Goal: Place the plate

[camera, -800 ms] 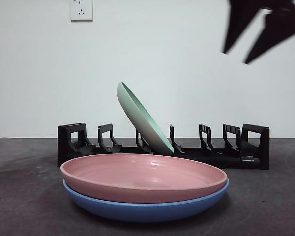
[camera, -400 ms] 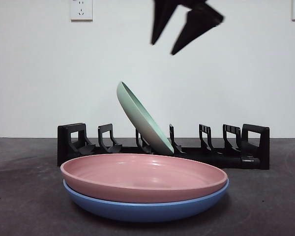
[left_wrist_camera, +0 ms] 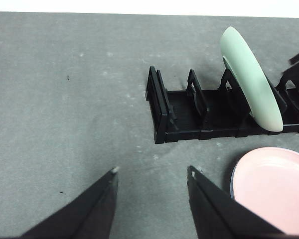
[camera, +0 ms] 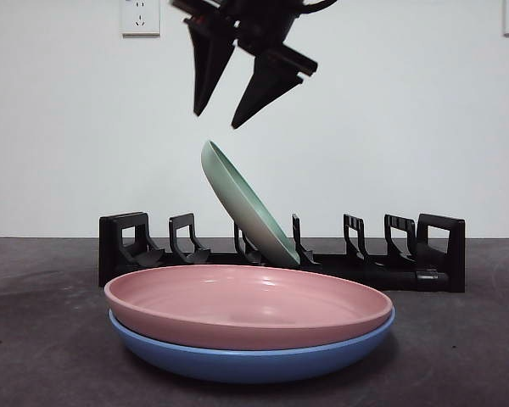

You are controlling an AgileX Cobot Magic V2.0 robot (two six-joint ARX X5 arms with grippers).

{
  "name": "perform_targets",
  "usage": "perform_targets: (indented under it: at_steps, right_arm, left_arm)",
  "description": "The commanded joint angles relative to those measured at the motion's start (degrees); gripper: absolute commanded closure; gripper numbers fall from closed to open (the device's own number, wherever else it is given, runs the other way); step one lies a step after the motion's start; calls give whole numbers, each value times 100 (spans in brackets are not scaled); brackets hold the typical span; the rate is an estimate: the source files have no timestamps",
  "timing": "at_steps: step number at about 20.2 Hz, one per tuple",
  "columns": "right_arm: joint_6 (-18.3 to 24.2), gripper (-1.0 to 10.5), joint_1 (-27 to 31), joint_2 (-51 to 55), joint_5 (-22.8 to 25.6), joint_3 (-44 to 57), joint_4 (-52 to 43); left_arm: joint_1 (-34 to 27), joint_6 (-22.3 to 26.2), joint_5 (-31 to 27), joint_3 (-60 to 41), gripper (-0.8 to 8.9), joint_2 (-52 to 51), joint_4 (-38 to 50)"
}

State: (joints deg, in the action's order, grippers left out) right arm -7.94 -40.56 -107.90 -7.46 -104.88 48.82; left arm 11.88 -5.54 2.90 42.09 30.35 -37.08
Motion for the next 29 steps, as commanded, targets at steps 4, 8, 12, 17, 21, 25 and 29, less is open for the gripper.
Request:
perform_targets:
  at_steps: [4,8,12,17,21,25,29]
  right_arm:
    - [-175,689,-98,-490,315,-170,-319]
    - [-192,769,-98,-603,319,-170,-380]
    - [-195,895,-101,-713,299,-170,-356]
    - [-195,934,-127,-704,299,-175,-420]
    - [-190,934,-155,-511,295,-175,-413]
    - [-175,934,-168,-212,129,-175,-435]
    - [-160,934,-170,46,-251,-175,-452]
  left_arm:
    - [7,-7,-15,116,594,15,63]
    - [7,-4,-15,116,594,15,68]
    - [7,-4,-15,116,594,15,68]
    - [7,-4,-15,116,594,15,68]
    - [7,-4,-15,116,594,15,68]
    - [7,-7,-15,116,594,15,68]
    - [7,-9,-15,116,594,15,68]
